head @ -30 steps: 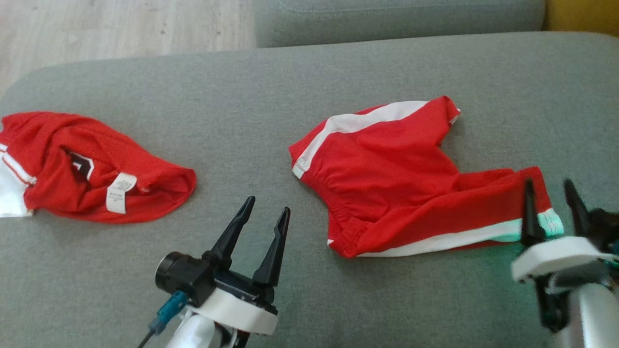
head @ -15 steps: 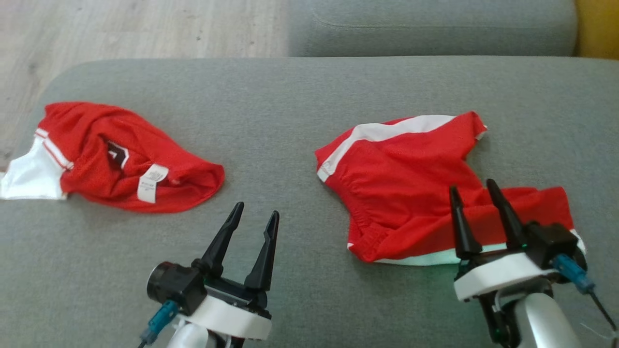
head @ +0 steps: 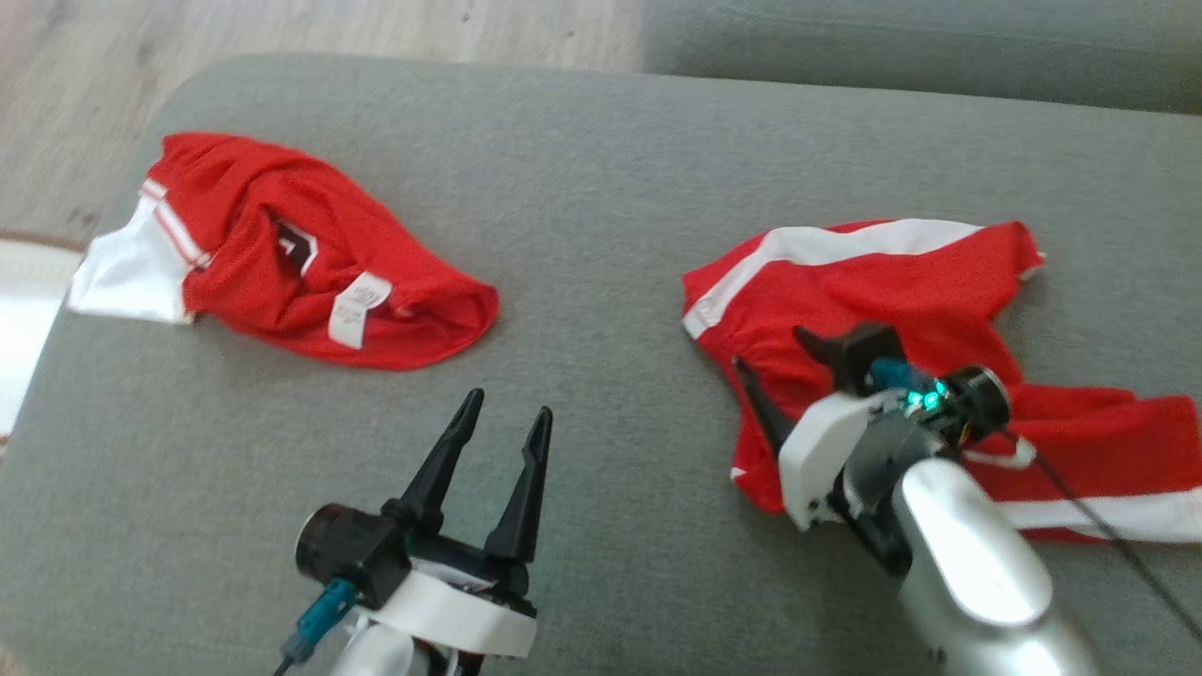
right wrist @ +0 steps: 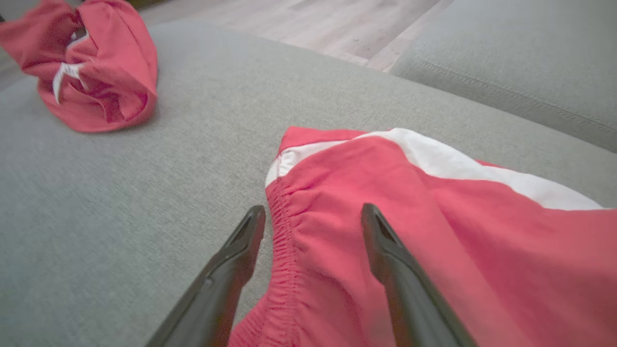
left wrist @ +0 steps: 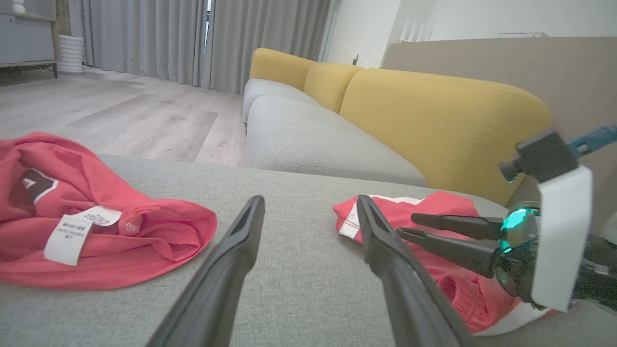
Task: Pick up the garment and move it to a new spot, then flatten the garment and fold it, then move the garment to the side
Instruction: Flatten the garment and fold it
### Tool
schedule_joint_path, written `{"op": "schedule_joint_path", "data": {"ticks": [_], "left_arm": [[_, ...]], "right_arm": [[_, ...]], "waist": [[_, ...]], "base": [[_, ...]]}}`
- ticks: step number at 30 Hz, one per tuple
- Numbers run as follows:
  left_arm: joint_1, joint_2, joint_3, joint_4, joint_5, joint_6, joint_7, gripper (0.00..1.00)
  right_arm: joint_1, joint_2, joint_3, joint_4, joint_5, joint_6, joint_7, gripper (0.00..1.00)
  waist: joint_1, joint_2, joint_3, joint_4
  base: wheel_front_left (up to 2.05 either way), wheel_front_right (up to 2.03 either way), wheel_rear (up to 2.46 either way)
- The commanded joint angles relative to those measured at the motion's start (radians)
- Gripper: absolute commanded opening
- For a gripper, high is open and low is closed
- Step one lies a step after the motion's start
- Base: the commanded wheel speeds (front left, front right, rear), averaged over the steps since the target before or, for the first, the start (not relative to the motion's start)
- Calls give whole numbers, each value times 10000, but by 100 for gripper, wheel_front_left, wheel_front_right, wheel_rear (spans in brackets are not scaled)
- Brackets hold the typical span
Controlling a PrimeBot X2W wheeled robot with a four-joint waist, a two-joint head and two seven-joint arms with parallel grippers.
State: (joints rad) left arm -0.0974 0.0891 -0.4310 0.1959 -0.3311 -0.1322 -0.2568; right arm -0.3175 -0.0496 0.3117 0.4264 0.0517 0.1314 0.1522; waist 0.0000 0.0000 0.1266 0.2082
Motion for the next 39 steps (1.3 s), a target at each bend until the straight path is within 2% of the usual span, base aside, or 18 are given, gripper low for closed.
{"op": "schedule_joint_path", "data": {"ticks": [1, 2, 8, 9, 10, 19, 27, 28, 29, 34, 39], "left_arm": [[-477, -28, 205, -264, -60, 15, -49, 100], [-544, -68, 145, -240, -104, 15, -49, 100], [-696, -178, 63, -175, -233, 15, -49, 100], [-719, -192, 62, -173, -248, 15, -49, 100], [-754, -205, 49, -171, -260, 15, -49, 100], [-1032, -303, -59, -187, -395, 15, -49, 100], [-1179, -339, -66, -178, -437, 15, -49, 100], [-1188, -342, -52, -172, -433, 15, -49, 100], [-1194, -344, -34, -164, -428, 15, -49, 100], [-1198, -338, 91, -149, -393, 15, -49, 100], [-1069, -219, 408, -229, -294, 15, -49, 100]], "right_arm": [[-691, -78, 197, 153, -260, -7, 277, 100], [-1139, -76, 79, 749, -385, -7, 518, 100], [-2242, -65, 105, 2311, -450, -7, 881, 100], [-2415, -65, 124, 2542, -419, -7, 928, 46], [-2590, -75, 109, 2742, -387, -7, 930, 0], [-4152, -354, -18, 3988, -199, -7, 401, 0], [-5275, -556, -408, 5142, -431, -7, -129, 0], [-5353, -581, -390, 5324, -597, -7, -162, 7], [-5419, -587, -403, 5476, -746, -7, -242, 100], [-5513, -327, -645, 5813, -756, -7, -885, 100], [-5260, -59, -846, 5394, -350, -7, -2326, 100]], "waist": [[0, 0, 202, 264], [0, 0, 292, 439], [0, 0, 565, 913], [0, 0, 626, 977], [0, 0, 687, 1050], [0, 0, 1144, 1550], [0, 0, 1407, 1650], [0, 0, 1417, 1623], [0, 0, 1417, 1582], [0, 0, 1299, 1246], [0, 0, 941, 432]], "base": [[0, 0, 0], [0, 0, 0], [0, 0, 0], [0, 0, 0], [0, 0, 0], [0, 0, 0], [0, 0, 0], [0, 0, 0], [0, 0, 0], [0, 0, 0], [0, 0, 0]]}}
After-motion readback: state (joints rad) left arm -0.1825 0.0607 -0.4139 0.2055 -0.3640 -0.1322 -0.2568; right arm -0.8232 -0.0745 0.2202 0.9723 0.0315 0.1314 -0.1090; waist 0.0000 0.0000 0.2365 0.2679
